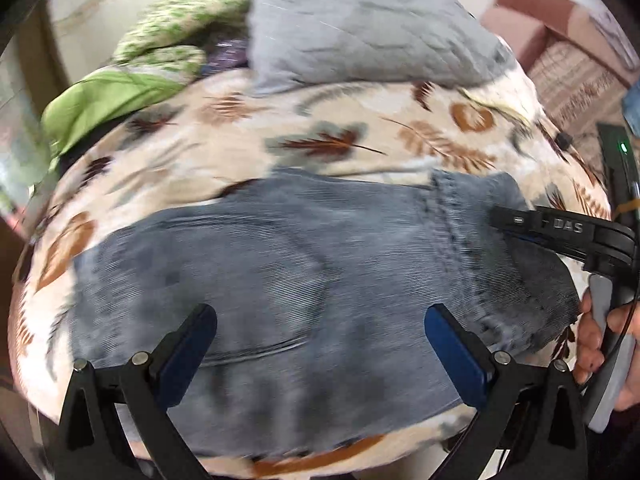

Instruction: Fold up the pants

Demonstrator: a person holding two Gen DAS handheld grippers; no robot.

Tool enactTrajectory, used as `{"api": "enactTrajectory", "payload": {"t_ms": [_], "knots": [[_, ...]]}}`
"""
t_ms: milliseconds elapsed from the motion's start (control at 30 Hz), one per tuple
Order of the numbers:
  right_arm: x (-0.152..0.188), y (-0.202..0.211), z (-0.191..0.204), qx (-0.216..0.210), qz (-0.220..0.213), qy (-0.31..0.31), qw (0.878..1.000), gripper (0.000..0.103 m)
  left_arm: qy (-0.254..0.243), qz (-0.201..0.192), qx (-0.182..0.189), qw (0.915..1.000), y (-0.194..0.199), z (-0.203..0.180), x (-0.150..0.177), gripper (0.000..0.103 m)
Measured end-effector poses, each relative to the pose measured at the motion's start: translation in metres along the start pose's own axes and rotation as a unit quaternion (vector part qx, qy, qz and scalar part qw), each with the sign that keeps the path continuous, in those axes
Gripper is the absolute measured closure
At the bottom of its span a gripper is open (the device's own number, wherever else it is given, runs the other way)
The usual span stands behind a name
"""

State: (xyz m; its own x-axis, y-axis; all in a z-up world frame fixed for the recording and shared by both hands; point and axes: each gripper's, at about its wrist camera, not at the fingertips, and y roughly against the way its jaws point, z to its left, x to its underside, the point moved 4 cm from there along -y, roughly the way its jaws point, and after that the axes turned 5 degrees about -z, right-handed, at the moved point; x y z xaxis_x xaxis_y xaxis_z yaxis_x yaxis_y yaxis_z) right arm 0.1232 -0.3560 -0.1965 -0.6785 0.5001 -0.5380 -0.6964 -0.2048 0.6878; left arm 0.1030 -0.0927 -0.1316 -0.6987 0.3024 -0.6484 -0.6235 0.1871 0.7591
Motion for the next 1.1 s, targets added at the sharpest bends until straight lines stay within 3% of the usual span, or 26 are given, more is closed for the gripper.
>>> {"api": "enactTrajectory", "payload": {"t_ms": [200,433,533,933,1100], "knots": [[0.009,0.02,0.033,-0.027,-0.037,0.047,0.998,0.063,0.074,-0.002,-0.052,0.9959,0.028,0.084,0.03,0.0],[0.038,0.021,0.089,-0.09,-0.029,0.126,0.988,0.063,0.156,0.014,-0.131,0.979,0.045,0.173,0.073,0.0],[0.054,0.017,0.112,-0.113,-0.019,0.155,0.981,0.059,0.177,0.013,-0.144,0.9736,0.048,0.196,0.08,0.0],[0.105,-0.001,0.168,-0.142,0.013,0.255,0.956,0.056,0.151,0.016,-0.14,0.9785,0.023,0.186,0.069,0.0],[0.115,-0.014,0.168,-0.122,0.033,0.268,0.955,0.056,0.129,0.056,-0.145,0.9794,-0.003,0.182,0.079,0.0]]}}
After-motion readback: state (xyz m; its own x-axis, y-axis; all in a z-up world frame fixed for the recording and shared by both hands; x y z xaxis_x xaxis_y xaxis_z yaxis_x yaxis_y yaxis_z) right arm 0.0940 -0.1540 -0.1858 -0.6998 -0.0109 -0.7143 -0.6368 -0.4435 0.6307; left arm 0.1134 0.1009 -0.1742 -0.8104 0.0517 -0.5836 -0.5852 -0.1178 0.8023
